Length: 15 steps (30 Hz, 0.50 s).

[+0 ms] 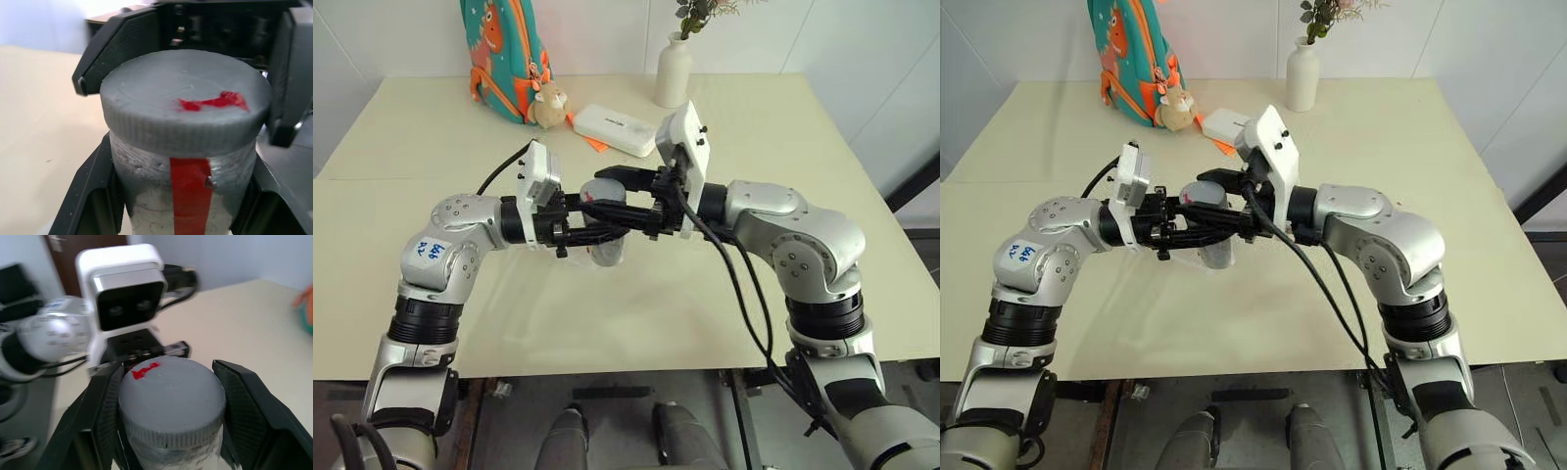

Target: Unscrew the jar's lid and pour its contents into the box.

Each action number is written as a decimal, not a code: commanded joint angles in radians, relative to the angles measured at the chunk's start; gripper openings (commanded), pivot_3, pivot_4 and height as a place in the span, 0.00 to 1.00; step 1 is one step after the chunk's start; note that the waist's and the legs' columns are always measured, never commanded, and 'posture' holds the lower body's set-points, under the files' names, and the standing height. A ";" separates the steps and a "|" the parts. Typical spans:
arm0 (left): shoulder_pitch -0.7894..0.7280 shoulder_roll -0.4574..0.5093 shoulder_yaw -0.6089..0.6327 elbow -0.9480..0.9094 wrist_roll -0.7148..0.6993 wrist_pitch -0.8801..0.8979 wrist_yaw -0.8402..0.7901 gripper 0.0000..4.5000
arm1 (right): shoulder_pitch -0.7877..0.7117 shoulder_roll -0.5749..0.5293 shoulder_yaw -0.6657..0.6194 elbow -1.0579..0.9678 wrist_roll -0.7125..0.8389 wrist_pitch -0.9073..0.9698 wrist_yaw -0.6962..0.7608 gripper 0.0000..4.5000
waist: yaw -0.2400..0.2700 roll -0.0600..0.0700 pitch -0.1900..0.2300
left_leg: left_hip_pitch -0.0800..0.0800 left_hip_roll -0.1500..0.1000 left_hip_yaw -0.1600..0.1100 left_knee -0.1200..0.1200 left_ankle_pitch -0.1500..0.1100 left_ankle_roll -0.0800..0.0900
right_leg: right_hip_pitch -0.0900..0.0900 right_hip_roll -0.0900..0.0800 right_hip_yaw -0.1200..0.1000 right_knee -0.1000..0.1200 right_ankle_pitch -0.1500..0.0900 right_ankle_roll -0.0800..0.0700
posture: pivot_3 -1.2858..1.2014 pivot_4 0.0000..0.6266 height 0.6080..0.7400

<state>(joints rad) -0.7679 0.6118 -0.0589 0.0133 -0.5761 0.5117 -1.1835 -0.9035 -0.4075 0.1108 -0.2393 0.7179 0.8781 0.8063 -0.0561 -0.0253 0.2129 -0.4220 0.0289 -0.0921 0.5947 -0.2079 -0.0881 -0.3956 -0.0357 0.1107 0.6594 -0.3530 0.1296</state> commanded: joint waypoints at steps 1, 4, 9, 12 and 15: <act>-0.057 0.022 0.028 0.061 -0.003 -0.076 -0.117 0.47 | -0.031 -0.068 -0.020 0.067 0.045 -0.041 0.217 0.57 | 0.000 0.000 0.000 | 0.000 0.000 0.000 0.000 0.000 0.000 | 0.000 0.000 0.000 0.000 0.000 0.000 | 0.52 0.24 1.00; -0.088 0.005 0.022 0.127 0.004 -0.124 -0.175 0.47 | -0.070 -0.102 0.005 0.103 0.045 -0.086 0.367 0.57 | -0.002 0.000 0.000 | 0.000 0.000 0.000 0.001 0.000 0.000 | 0.000 0.000 0.000 0.000 0.000 0.000 | 0.52 0.24 1.00; -0.109 -0.029 0.017 0.177 0.008 -0.169 -0.207 0.47 | -0.093 -0.115 0.045 0.128 0.007 -0.145 0.447 0.57 | -0.004 0.000 0.000 | 0.000 0.001 -0.001 0.001 0.000 0.000 | 0.000 0.002 0.000 0.000 0.000 0.000 | 0.52 0.24 1.00; -0.107 -0.052 0.032 0.178 0.004 -0.192 -0.177 0.47 | -0.093 -0.101 0.043 0.127 -0.001 -0.153 0.438 0.57 | -0.002 0.000 0.000 | 0.000 0.001 -0.001 0.001 0.000 0.000 | 0.000 0.002 0.000 0.000 0.000 0.000 | 0.52 0.24 1.00; -0.100 -0.055 0.036 0.177 0.010 -0.210 -0.163 0.47 | -0.087 -0.091 0.027 0.119 0.023 -0.139 0.430 0.57 | -0.001 0.000 0.000 | 0.000 0.001 -0.001 0.002 0.000 0.000 | 0.000 0.002 0.000 0.000 0.000 0.000 | 0.52 0.24 1.00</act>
<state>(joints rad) -0.8586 0.5376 -0.1142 0.1679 -0.5734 0.3266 -1.3902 -0.9963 -0.4981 0.1567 -0.0749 0.6895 0.7256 1.1801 -0.0569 -0.0249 0.2132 -0.4221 0.0302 -0.0932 0.5965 -0.2080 -0.0880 -0.3953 -0.0341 0.1107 0.6599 -0.3530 0.1297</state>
